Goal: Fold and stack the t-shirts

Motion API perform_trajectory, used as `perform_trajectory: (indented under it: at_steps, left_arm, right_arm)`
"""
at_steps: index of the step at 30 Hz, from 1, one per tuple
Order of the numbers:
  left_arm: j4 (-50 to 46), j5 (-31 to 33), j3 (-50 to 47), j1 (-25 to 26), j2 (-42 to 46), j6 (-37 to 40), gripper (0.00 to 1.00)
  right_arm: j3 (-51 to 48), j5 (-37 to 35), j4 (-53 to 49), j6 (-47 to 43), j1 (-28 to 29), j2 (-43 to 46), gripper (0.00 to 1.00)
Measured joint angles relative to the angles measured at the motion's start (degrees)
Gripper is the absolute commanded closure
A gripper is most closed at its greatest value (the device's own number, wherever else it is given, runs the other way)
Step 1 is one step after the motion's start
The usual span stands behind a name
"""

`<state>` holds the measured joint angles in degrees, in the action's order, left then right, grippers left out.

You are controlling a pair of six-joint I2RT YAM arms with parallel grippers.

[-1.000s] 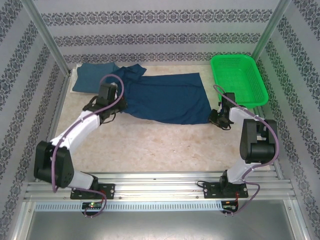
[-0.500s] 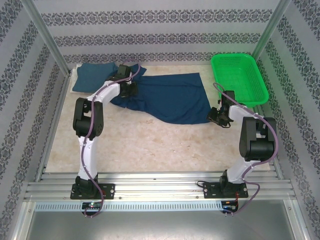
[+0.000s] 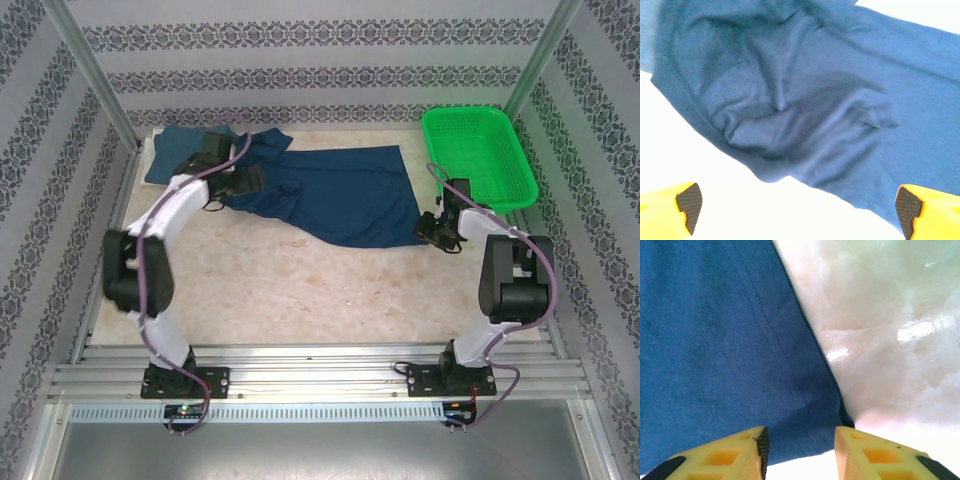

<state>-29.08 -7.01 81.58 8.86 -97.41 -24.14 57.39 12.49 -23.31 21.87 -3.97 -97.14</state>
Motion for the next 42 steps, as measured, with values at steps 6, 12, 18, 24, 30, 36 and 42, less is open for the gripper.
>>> perform_trajectory:
  at_steps: [6,12,18,24,30,36,42]
  left_arm:
    - [9.5,-7.0,-17.5,2.3,12.5,-6.4,0.42]
    - [23.0,-16.0,-30.3,5.0,-1.4,-18.5,0.39]
    - [33.6,-13.0,-27.9,4.3,-6.1,-24.3,0.33]
    - [33.8,-11.4,-25.0,3.3,-9.1,-27.4,0.4]
    - [31.9,-12.0,-23.7,2.7,-9.7,-29.0,0.4]
    - [28.3,-11.2,-20.2,2.6,-11.6,-28.7,0.45]
    - [23.1,-11.3,-15.8,2.1,-13.6,-28.0,0.47]
  right_arm:
    - [0.2,0.0,-0.9,-1.0,0.0,2.2,0.59]
    - [0.3,0.5,-0.8,-1.1,0.0,2.3,0.59]
    - [0.3,0.6,-0.8,-1.3,0.0,2.9,0.59]
    - [0.2,1.0,-0.3,-1.3,0.0,3.9,0.59]
    - [-0.5,1.3,-0.1,-1.3,0.0,3.9,0.6]
    - [-1.2,1.9,0.7,-1.3,0.0,4.0,0.61]
    - [-1.4,1.9,0.9,-1.4,0.0,4.0,0.61]
